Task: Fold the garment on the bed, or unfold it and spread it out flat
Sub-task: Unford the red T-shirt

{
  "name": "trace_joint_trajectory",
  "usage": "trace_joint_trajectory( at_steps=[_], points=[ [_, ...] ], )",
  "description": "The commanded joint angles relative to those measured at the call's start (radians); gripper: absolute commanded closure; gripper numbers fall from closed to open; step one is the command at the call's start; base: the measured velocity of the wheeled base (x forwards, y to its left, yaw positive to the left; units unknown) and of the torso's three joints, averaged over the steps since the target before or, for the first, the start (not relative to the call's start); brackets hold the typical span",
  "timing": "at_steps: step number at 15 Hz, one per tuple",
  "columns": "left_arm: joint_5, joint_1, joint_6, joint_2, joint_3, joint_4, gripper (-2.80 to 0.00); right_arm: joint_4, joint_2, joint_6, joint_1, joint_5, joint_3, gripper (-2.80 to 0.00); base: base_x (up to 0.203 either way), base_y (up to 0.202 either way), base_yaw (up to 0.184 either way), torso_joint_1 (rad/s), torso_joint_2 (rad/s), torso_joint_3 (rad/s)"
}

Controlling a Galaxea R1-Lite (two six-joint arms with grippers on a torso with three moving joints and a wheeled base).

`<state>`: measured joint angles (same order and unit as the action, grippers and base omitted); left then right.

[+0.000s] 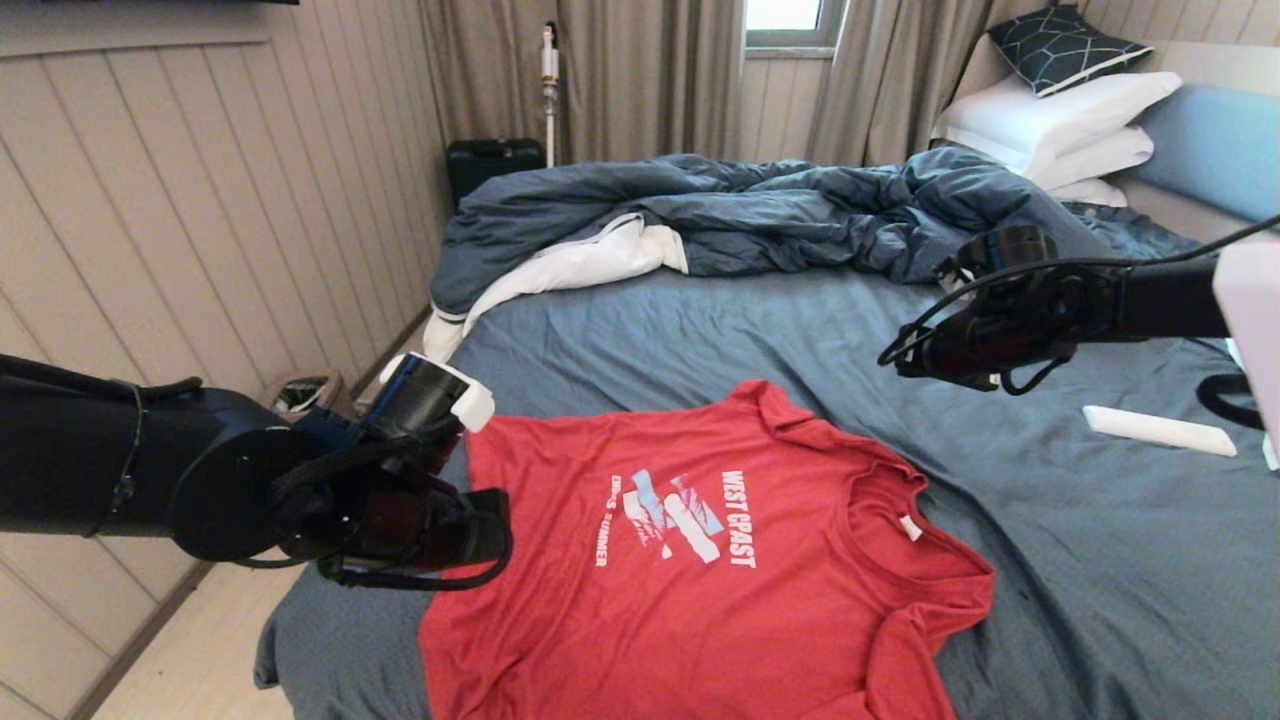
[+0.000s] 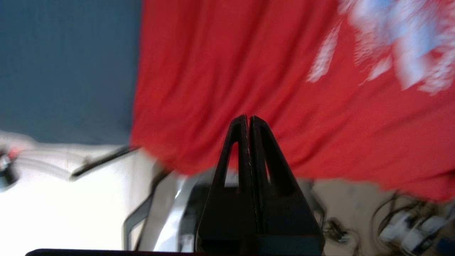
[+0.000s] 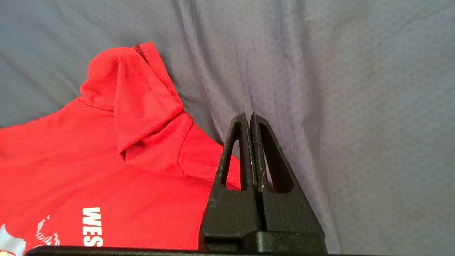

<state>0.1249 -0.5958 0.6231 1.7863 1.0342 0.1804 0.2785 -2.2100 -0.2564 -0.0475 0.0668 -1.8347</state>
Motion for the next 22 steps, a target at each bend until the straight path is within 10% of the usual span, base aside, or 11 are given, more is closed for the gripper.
trace_joint_trajectory(
  at_steps=[1,6,7,22],
  points=[
    [0.005,0.025,0.004,0.011,0.063,-0.015,0.00,0.003,-0.015,-0.002,0.027,-0.001,0.009,0.00,0.000,0.000,0.000,0.000,0.00,0.000],
    [-0.004,0.091,-0.002,0.030,0.058,-0.090,0.00,-0.002,-0.024,0.006,0.104,-0.019,0.077,0.00,0.000,0.000,0.000,0.000,0.00,0.000],
    [-0.004,0.093,0.000,0.033,0.058,-0.096,0.00,-0.005,-0.024,0.033,0.116,-0.039,0.095,-2.80,0.000,0.000,0.000,0.000,0.00,0.000],
    [-0.101,0.102,0.018,0.010,-0.013,-0.114,0.00,-0.045,-0.235,0.145,0.241,-0.324,-0.121,-2.80,0.000,0.000,0.000,0.000,0.00,0.000]
  ],
)
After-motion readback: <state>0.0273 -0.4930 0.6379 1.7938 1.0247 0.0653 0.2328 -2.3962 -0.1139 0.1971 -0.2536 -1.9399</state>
